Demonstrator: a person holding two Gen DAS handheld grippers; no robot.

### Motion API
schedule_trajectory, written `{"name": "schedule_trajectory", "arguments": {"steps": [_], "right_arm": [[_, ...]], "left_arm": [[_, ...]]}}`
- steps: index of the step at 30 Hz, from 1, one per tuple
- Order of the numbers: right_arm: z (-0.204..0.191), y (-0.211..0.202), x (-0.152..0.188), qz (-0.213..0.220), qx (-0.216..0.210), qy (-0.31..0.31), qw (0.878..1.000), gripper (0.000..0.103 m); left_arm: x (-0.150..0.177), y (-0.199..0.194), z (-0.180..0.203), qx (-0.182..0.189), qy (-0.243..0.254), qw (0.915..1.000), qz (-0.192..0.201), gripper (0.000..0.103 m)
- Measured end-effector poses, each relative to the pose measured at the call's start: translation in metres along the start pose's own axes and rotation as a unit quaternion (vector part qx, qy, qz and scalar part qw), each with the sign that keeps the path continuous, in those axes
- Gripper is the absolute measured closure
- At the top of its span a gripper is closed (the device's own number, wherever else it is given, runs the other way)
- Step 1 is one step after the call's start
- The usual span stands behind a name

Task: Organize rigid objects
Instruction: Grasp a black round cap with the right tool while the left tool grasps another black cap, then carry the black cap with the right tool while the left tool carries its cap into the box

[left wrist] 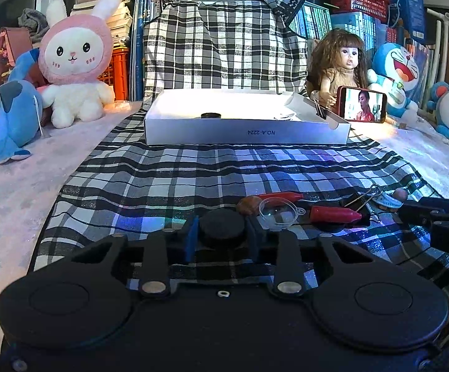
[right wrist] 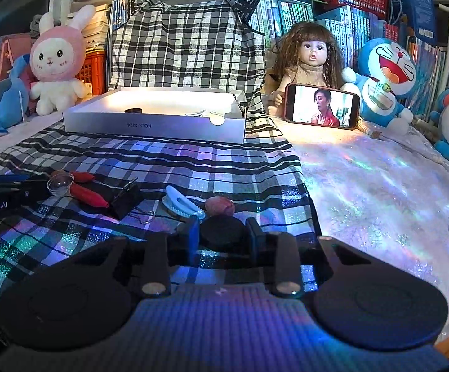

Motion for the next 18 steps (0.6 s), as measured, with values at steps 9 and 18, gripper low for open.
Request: {"name": "schedule_trajectory", "arguments": {"steps": [9,18], "right_arm": [[0.002,-0.007,-0.003,0.006,0.006,0.002,1.0,0.066],[0.004,-0.013,-0.016,0.022,0.007,0.003,1.0,0.066]], "left_arm": [[-0.003,-0.011,-0.003,0.002,-0.012,0.9999,-0.001,0.073],[-0.017,-0.014,-0.007,0.005,-0.026,0.9996,-0.005,0.073]]}}
Point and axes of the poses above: each gripper's, at about its wrist camera, not at the fingertips, and y roughly the way its jaws point, z to its right, x to its underside, the point moved 6 cm from there along y, roughly the way its jaws point, and after that the axes turned 9 degrees about -z, right-handed, at the moved point
